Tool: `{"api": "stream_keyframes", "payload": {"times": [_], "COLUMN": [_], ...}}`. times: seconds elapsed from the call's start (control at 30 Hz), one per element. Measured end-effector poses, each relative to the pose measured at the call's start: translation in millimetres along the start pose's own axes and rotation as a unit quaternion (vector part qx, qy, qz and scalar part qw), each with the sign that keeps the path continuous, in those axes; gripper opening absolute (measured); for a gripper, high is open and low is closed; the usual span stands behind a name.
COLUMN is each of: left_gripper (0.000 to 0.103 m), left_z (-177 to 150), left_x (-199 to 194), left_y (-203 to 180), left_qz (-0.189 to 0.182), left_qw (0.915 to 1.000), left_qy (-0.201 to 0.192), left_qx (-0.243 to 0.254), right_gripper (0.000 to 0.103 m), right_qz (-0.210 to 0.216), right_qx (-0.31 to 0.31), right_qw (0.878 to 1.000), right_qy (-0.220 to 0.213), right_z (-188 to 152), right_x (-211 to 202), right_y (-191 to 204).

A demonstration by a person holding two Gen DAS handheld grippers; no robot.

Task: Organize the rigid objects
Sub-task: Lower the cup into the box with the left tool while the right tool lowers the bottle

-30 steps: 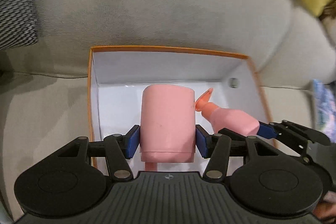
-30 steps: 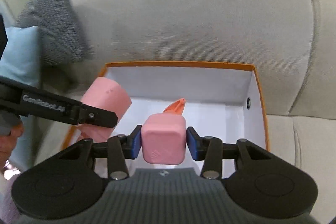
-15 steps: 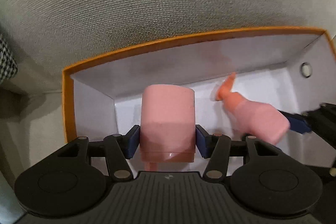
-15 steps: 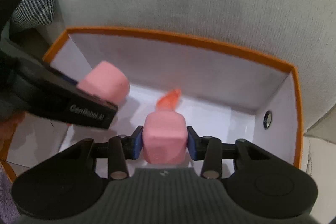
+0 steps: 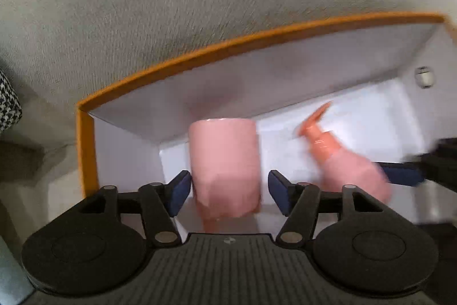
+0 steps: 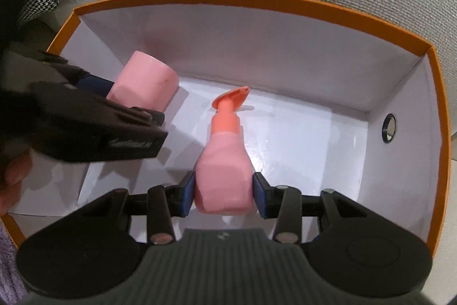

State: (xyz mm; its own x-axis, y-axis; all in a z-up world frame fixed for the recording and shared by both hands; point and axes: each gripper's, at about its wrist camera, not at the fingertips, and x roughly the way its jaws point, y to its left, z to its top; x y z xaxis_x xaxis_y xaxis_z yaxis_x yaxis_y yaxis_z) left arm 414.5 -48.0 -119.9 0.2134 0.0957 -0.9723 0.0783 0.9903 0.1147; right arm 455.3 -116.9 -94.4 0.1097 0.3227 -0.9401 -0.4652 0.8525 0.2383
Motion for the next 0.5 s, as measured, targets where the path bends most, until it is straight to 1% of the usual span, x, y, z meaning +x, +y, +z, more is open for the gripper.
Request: {"api": "stream_keyframes", "payload": {"times": [0.03, 0.07, 0.13, 0.17, 0.2, 0.27, 0.3, 0.37, 0.43, 0.5], "left_gripper": [0.074, 0.076, 0.081, 0.080, 0.080, 0.072, 0.071, 0.059, 0.057, 0.054], "left_z": [-3, -8, -17, -21, -26, -38, -47, -53, -60, -68], "left_x": [-8, -20, -39, -51, -61, -76, -84, -86, -82, -73], "left_y": [3, 6, 12, 17, 24, 41, 47, 66, 83, 91], "left_qz": [-0.012, -0.032, -0.054, -0.063, -0.070, -0.071, -0.066, -0.053, -0.056, -0.075], "left_qw": [0.9999, 0.9992, 0.9972, 0.9956, 0.9935, 0.9901, 0.9892, 0.9887, 0.9890, 0.9889], "left_qy": [-0.008, -0.024, -0.050, -0.069, -0.089, -0.120, -0.129, -0.136, -0.128, -0.109], "left_qx": [0.000, -0.002, -0.008, -0.010, -0.012, -0.017, -0.022, -0.035, -0.049, -0.067], "right_gripper": [0.047, 0.047, 0.048, 0.049, 0.047, 0.047, 0.047, 0.046, 0.046, 0.046], "right_qz": [-0.002, -0.005, -0.010, -0.010, -0.014, -0.018, -0.020, -0.020, -0.014, -0.021], "right_qx": [0.000, -0.003, -0.003, -0.002, 0.002, 0.010, 0.014, 0.018, 0.019, 0.024], "right_qw": [1.000, 1.000, 1.000, 1.000, 1.000, 1.000, 1.000, 1.000, 1.000, 0.999], "right_qy": [0.001, 0.002, 0.006, 0.009, 0.010, 0.007, 0.006, 0.000, -0.003, -0.007], "right_z": [4, 5, 6, 6, 6, 7, 9, 11, 15, 20], "right_x": [1, 1, 0, 0, 1, 2, 3, 6, 10, 15], "right_y": [1, 1, 5, 6, 7, 9, 10, 16, 22, 33]}}
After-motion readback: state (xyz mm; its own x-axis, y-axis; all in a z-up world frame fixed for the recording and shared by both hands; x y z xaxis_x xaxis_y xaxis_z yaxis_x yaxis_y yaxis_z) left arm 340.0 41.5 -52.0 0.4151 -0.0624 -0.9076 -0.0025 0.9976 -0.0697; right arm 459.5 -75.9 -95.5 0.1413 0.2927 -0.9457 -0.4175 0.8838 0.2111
